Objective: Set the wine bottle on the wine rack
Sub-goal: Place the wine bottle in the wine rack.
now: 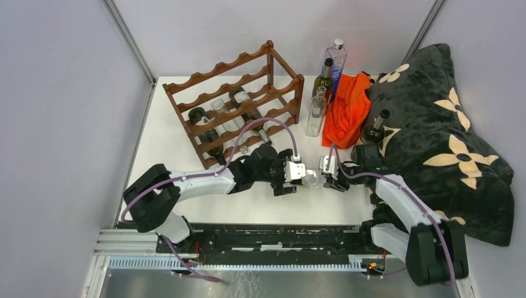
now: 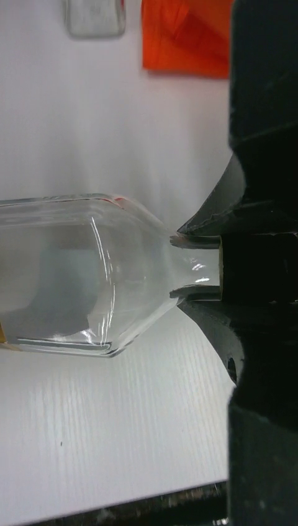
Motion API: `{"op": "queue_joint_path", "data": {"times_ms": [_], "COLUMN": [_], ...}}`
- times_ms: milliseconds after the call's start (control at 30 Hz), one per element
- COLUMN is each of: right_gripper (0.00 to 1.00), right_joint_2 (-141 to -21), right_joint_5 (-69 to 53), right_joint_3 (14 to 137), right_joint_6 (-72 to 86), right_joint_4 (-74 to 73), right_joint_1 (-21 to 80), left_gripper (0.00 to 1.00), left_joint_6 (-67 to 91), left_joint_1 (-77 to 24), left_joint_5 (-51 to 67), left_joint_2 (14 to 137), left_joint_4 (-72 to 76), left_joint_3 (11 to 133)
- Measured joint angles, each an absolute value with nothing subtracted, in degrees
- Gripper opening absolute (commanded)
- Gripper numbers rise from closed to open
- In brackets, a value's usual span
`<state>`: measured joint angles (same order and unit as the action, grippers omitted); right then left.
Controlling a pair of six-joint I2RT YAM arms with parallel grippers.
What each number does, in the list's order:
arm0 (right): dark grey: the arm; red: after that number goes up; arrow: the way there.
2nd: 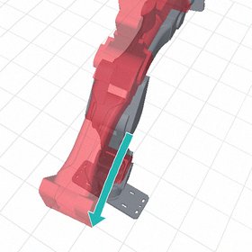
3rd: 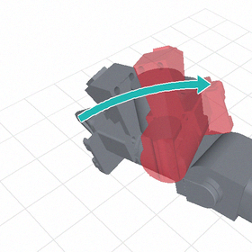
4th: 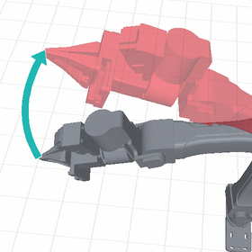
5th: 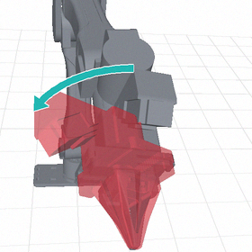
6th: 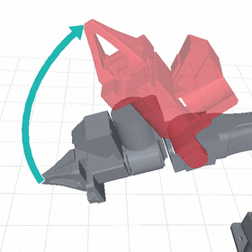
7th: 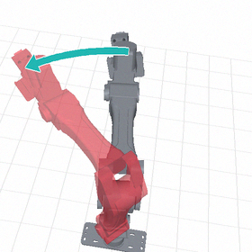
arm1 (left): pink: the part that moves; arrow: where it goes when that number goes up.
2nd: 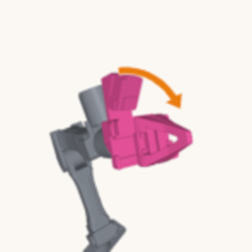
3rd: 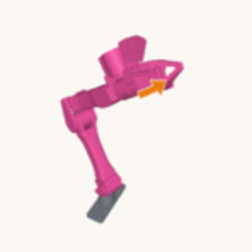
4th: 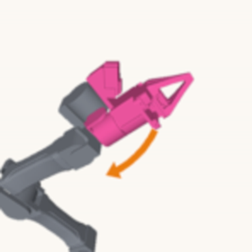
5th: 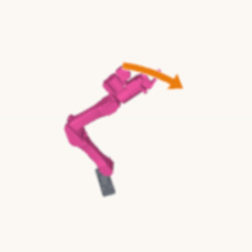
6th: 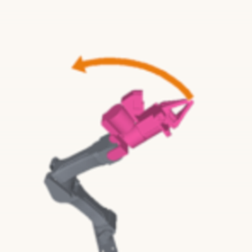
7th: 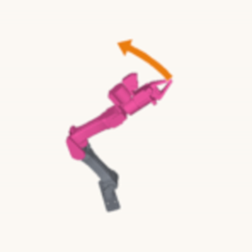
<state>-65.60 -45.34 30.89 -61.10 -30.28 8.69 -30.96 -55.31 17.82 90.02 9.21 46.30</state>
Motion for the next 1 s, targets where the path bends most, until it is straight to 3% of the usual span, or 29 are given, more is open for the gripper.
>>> {"op": "queue_joint_path", "data": {"times_ms": [200, 367, 567, 733, 1000], "right_gripper": [0.00, 0.00, 0.00, 0.00, 0.00], "right_joint_2": [-52.69, -49.65, -50.19, -48.77, -38.30], "right_joint_5": [-38.65, -35.62, -31.77, -23.49, -9.80], "right_joint_3": [26.35, 26.30, 30.65, 32.60, 25.39], "right_joint_6": [-58.26, -59.59, -63.37, -65.49, -65.80], "right_joint_4": [-24.99, -25.10, -29.08, -29.28, -22.83], "right_joint_1": [8.49, 8.49, 9.63, 15.00, 27.35], "left_gripper": [1.00, 1.00, 1.00, 1.00, 1.00], "left_joint_6": [-24.80, -17.61, -11.60, -11.18, -11.22], "left_joint_1": [-55.31, -55.31, -55.31, -55.29, -55.31], "left_joint_5": [15.53, 12.43, 5.34, -2.79, -9.50], "left_joint_2": [78.24, 66.37, 58.65, 52.71, 43.59], "left_joint_4": [9.72, 2.76, -10.96, -17.63, -19.57], "left_joint_3": [46.28, 48.53, 60.23, 63.31, 54.54]}}
